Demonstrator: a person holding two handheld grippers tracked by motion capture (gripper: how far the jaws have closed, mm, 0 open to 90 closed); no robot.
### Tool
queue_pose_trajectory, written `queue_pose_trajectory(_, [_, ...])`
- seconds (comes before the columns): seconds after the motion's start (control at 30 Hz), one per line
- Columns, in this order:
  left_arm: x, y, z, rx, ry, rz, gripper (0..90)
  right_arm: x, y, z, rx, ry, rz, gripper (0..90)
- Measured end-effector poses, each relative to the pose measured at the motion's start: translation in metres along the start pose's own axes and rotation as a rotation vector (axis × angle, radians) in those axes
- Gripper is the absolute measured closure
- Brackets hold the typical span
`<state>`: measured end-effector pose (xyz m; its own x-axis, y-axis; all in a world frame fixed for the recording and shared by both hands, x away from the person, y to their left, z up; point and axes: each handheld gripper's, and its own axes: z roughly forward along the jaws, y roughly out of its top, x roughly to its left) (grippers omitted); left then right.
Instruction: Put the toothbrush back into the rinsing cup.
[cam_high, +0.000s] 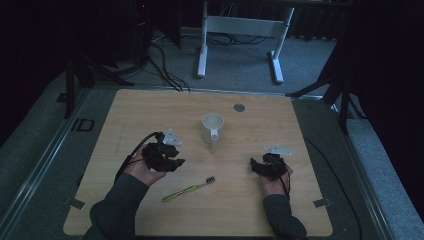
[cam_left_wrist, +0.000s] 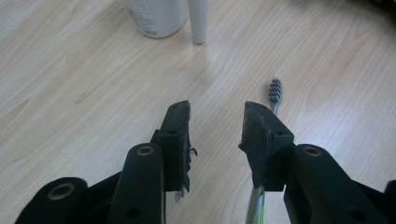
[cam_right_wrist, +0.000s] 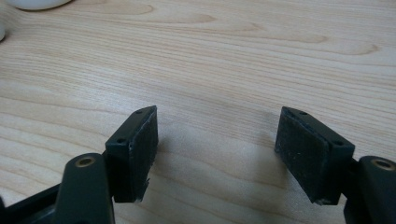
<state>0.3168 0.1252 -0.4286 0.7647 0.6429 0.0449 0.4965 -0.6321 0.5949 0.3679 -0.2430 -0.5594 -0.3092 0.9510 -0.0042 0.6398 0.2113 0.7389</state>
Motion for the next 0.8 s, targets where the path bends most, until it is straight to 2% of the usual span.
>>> queue_pose_trajectory(0.43, [-0.005,0.01,0.012,0.035,-0.009,0.015,61.7,0.0,0.0,0.0,0.0,0.001,0.0,29.5])
queue_pose_trajectory(0.8, [-0.007,0.015,0.015,0.059,-0.024,0.023,62.3,0.0,0.0,0.0,-0.001,0.003,0.002,29.4])
